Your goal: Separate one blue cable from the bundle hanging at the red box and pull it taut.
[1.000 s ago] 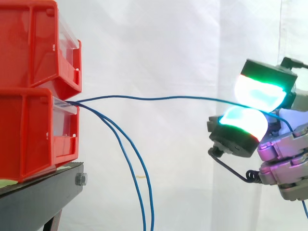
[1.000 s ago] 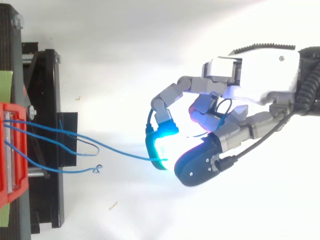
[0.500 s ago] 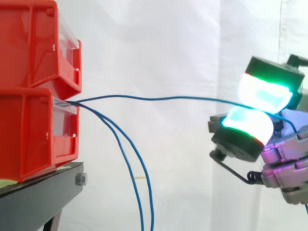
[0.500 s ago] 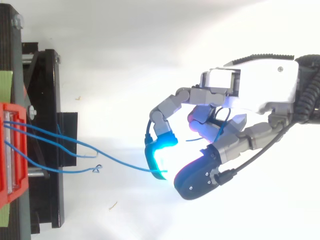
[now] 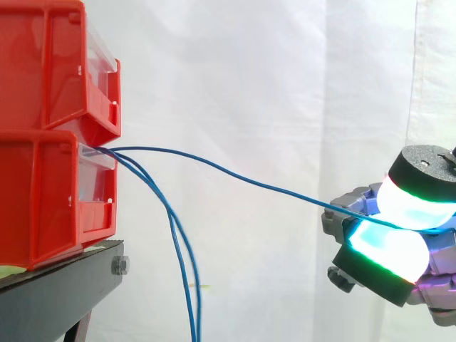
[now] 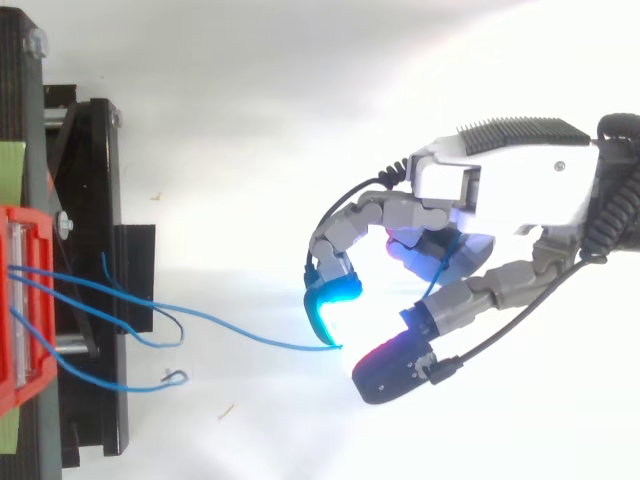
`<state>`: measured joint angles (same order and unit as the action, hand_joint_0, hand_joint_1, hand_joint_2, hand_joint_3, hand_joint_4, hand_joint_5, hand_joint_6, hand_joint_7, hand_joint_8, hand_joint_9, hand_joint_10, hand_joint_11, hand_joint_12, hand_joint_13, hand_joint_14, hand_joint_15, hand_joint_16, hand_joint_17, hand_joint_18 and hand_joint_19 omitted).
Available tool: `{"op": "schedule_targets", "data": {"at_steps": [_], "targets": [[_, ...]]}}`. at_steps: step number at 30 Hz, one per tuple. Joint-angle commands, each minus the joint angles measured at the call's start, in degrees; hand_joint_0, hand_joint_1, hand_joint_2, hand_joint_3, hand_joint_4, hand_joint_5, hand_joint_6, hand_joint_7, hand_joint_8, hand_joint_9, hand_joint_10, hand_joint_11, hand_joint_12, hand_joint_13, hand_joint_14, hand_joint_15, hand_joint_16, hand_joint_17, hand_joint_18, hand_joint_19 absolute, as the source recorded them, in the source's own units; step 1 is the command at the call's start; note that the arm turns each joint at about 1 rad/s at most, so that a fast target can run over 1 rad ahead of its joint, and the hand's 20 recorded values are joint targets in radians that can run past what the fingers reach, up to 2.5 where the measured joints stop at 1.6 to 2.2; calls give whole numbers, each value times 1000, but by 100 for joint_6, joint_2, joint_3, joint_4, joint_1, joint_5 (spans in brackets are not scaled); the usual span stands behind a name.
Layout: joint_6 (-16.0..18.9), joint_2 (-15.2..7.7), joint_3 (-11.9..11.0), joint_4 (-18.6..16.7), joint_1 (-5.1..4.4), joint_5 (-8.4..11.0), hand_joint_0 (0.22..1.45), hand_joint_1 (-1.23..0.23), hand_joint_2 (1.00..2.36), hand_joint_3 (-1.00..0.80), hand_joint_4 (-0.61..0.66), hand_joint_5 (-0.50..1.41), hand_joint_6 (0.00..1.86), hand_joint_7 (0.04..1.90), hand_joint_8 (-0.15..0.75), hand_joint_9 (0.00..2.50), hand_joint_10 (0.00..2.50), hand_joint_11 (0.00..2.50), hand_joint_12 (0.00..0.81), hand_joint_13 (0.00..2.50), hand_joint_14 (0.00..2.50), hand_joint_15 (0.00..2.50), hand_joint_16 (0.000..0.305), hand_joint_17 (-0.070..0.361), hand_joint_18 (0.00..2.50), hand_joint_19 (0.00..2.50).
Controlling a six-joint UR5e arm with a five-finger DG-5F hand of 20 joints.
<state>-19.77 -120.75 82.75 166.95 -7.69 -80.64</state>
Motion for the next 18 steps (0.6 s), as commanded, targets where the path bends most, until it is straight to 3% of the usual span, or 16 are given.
{"op": "schedule_targets", "data": {"at_steps": [1, 18], "targets": [[-27, -1, -4, -4, -5, 13, 793, -880, 1010, 71, -424, -123, 927, 1612, 231, 1192, 1806, 1374, 302, 884, 2474, 1399, 27, 62, 1352, 2036], [-36, -1, -4, -4, -5, 13, 793, -880, 1008, 84, -420, -121, 926, 1619, 232, 1196, 1803, 1377, 303, 886, 2475, 1387, 28, 62, 1355, 2020]]}}
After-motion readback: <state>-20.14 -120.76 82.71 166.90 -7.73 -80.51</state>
